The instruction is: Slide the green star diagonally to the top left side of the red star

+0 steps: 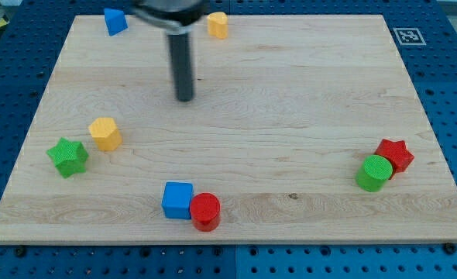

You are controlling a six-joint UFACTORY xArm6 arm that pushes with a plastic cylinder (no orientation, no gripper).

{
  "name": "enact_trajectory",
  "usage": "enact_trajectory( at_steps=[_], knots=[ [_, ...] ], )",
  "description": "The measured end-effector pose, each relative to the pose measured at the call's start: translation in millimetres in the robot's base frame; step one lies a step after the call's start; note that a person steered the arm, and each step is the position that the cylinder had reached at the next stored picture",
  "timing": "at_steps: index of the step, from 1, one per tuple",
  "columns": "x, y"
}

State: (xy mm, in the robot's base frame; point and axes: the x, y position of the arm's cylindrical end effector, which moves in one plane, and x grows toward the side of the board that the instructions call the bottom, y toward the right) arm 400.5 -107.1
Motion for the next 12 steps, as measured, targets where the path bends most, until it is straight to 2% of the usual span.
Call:
enact_trajectory(
  at_steps=[1, 2, 3, 4, 6, 9, 11, 12],
  knots=[
    [16, -85],
    [67, -134],
    [118, -161],
    [118, -161],
    [141, -107],
    [143, -17],
    [99, 19],
    [89, 64]
  ],
)
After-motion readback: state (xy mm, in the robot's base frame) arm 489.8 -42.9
